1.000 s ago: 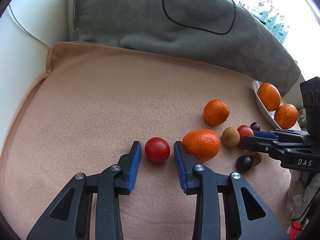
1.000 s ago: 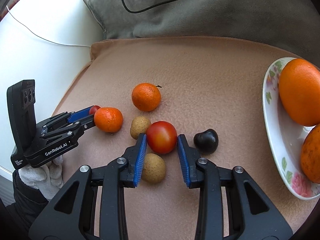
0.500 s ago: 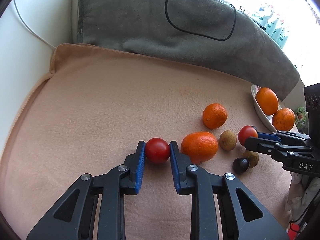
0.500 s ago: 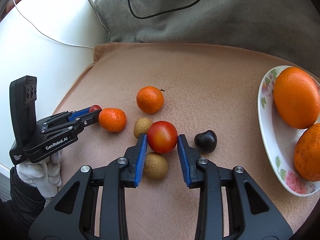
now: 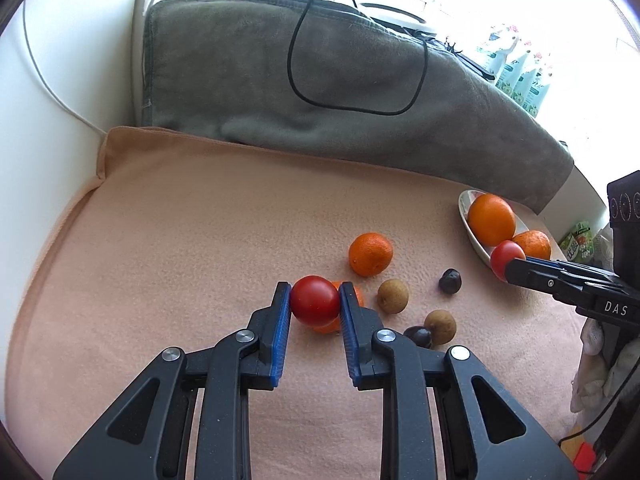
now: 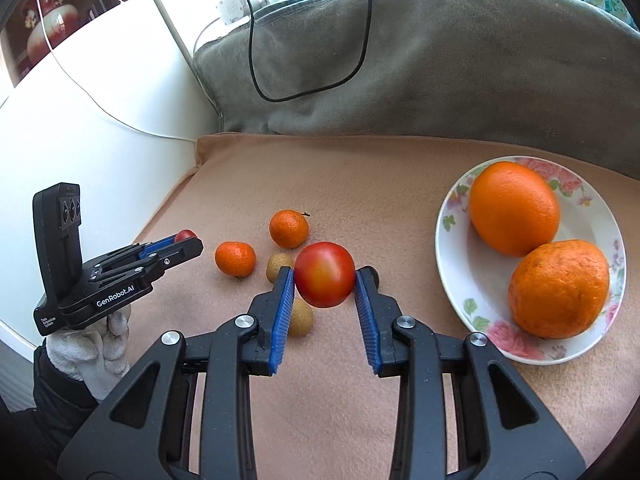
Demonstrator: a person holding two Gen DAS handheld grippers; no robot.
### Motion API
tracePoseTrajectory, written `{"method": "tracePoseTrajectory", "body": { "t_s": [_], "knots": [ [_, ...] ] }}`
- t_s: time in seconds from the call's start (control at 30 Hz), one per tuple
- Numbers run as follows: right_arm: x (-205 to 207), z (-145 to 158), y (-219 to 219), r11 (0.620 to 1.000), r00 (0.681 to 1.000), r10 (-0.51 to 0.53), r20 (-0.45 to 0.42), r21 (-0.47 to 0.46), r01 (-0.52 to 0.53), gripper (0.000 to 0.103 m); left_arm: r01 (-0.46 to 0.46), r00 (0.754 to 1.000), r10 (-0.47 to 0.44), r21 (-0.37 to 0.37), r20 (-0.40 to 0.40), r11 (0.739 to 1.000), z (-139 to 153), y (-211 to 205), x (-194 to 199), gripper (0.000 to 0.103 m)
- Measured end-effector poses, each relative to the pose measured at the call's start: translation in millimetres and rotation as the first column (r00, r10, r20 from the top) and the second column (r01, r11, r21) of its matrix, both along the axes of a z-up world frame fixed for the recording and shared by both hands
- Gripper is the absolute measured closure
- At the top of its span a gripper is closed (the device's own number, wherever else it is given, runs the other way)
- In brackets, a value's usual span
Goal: Organize fruits
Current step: 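Lift both held tomatoes and carry them over the white plate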
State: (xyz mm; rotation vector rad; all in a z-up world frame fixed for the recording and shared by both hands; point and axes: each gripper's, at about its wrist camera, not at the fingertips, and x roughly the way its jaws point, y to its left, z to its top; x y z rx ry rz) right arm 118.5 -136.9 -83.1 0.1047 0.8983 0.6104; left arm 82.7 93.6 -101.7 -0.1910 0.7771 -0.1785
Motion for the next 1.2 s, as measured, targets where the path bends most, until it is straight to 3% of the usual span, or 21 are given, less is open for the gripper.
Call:
{"method": "tracePoseTrajectory", "body": {
  "t_s": [0.63,1.2],
  "knots": [
    [-14.9,27.8,-102.0,0.986,0.983,-0.167,0.07,0.016,0.166,0.07,0.155,0.986,-0.153,-0.028,0.062,0.988,28.8,-83.3,19.1,0.081],
    [1.0,12.1,-168.9,0.957,0.956,-0.291,0.047,-0.001,0.291,0.07,0.294,0.953,-0.291,-0.026,0.078,0.955,41.5,-169.0,64.7,0.081]
  ]
}}
